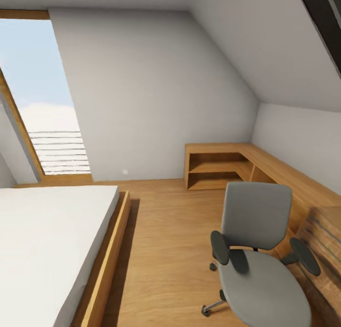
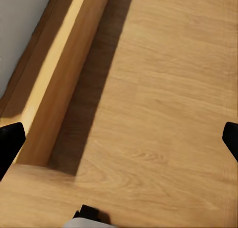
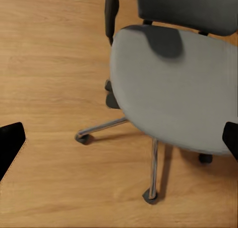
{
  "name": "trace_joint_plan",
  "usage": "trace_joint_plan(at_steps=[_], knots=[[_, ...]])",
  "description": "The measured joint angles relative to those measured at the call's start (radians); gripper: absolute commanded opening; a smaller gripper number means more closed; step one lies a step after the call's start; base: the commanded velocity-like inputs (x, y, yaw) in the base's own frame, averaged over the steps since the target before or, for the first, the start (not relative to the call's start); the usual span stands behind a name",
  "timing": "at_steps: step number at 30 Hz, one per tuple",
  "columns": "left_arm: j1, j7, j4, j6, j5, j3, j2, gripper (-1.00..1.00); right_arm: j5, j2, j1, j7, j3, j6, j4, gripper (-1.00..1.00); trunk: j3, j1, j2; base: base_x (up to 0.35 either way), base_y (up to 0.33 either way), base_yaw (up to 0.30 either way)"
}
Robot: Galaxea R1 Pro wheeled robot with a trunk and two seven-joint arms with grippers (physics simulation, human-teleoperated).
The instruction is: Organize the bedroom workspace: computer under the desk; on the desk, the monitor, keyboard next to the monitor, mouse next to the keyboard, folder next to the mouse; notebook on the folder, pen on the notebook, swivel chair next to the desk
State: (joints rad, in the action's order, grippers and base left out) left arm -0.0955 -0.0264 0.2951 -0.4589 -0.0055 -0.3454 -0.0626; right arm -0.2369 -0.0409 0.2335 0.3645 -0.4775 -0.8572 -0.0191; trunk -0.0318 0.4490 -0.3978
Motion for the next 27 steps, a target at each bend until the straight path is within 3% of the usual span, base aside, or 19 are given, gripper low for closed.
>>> trace_joint_plan(at_steps=[19, 27], knots=[[0.0, 0.0, 0.0, 0.0, 0.001, 0.011, -0.001, 1.0, 0.0, 0.001, 0.0, 0.0, 0.001, 0.0, 0.0, 1.0, -0.008, 0.0, 0.0, 0.023, -0.007, 0.273], [0.0, 0.0, 0.0, 0.0, 0.001, 0.011, -0.002, 1.0, 0.003, 0.003, 0.0, -0.001, -0.001, 0.0, 0.0, 1.0, -0.01, 0.0, 0.0, 0.017, 0.03, 0.099]])
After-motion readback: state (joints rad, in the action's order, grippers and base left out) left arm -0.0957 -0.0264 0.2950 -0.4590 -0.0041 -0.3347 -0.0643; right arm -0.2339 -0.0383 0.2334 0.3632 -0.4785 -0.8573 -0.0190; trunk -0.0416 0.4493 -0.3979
